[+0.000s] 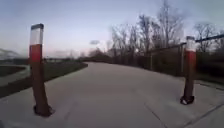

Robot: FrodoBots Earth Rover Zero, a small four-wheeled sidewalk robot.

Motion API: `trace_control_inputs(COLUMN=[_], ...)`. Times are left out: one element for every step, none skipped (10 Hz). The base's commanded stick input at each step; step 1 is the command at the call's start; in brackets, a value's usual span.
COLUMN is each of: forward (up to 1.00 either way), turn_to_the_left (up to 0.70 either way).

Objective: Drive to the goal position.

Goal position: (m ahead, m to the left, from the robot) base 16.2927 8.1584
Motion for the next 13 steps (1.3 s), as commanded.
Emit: trace_control_inputs(forward=[1.0, 1.0, 1.0, 1.0, 1.0, 1.0, 1.0, 1.0, 1.0, 1.0, 1.0, 1.0, 1.0], turn_to_the_left=[0.0, 0.0, 0.0, 0.0, 0.0, 0.0, 0.0, 0.02, 0.03, 0.02, 0.03, 0.02, 0.03])
